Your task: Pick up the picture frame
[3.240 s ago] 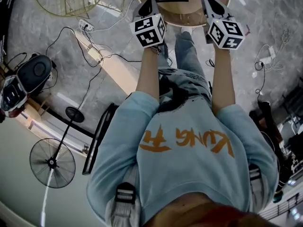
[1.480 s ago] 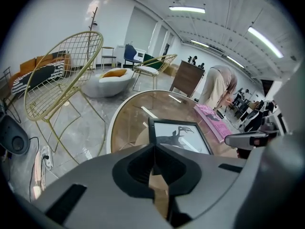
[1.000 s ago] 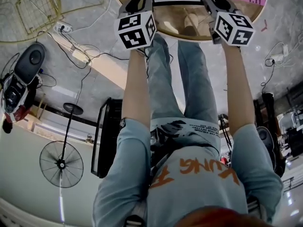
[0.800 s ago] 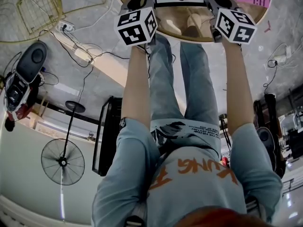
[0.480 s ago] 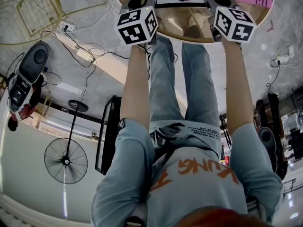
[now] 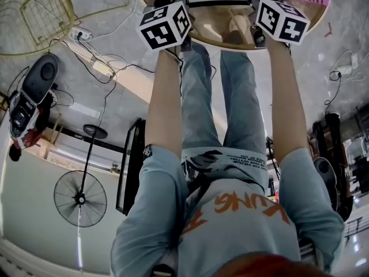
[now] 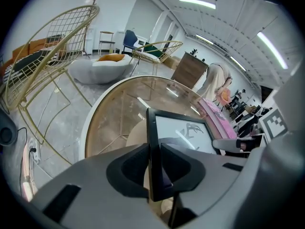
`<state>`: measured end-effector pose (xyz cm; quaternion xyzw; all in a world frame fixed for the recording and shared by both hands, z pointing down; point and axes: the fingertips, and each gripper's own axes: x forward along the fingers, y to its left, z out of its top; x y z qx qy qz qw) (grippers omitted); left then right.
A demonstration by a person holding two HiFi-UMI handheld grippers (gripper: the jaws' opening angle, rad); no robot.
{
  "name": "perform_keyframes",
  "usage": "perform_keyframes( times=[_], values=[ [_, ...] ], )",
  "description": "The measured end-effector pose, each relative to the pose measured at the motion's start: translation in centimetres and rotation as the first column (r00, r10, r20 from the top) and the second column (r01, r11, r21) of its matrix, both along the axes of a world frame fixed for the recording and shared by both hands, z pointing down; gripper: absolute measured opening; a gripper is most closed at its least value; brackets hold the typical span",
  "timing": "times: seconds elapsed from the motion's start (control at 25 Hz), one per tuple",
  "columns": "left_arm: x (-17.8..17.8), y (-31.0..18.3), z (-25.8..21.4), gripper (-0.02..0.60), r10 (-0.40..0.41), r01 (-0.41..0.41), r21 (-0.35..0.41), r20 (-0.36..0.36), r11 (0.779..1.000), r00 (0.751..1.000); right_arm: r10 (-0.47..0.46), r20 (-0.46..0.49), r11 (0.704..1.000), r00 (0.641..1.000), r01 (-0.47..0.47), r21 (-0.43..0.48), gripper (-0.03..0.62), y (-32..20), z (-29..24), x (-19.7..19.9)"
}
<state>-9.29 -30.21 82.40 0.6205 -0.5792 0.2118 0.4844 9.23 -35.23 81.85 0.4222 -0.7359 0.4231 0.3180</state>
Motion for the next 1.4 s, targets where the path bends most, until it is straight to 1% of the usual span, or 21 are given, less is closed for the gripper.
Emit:
perform_keyframes(
  times=[0.08,0.16,0.36,0.6,0.8,0.92,1.0,1.24,1.4],
  values=[
    [-0.2,0.2,0.1,0.081,0.007,-0.007,-0.007,-0.009,1.000,1.000,-0.016,-0.004,1.000,1.000,0.016,-0.013,0.072,0.2,0.1,-0.1],
    [-0.4,0.5,-0.6,0.080,0.027,-0.027,-0.001,0.004,1.000,1.000,-0.030,-0.001,0.999,1.000,0.030,-0.020,0.072,0.8,-0.2,-0.2],
    [-0.5,1.9,-3.1,0.080,0.047,-0.049,0.060,0.024,0.997,0.999,0.001,0.011,0.999,1.000,-0.001,0.038,0.071,2.7,-2.3,-0.1],
    [-1.7,3.8,-7.4,0.080,0.083,-0.088,0.122,0.048,0.989,0.995,0.040,0.028,0.993,0.999,-0.043,0.110,0.071,5.1,-6.5,-1.2],
    [-2.7,3.9,-12.8,0.080,0.103,-0.119,0.209,0.084,0.971,0.991,0.074,0.071,0.979,0.995,-0.086,0.184,0.071,6.0,-11.3,-2.0],
    [-2.9,4.6,-16.1,0.078,0.115,-0.142,0.234,0.127,0.962,0.985,0.059,0.072,0.978,0.996,-0.072,0.195,0.072,7.5,-13.8,-2.4],
    [-3.4,4.6,-18.4,0.078,0.107,-0.142,0.256,0.145,0.956,0.984,0.053,0.066,0.975,0.996,-0.066,0.214,0.071,7.6,-15.9,-2.9],
    [-4.6,6.2,-26.0,0.078,0.077,-0.117,0.309,0.139,0.944,0.987,0.035,0.050,0.962,0.998,-0.047,0.270,0.071,8.5,-23.9,-4.1],
    [-5.2,6.1,-31.6,0.078,0.070,-0.119,0.371,0.145,0.921,0.987,0.035,0.074,0.942,0.997,-0.058,0.331,0.067,7.9,-29.3,-4.8]
  ],
)
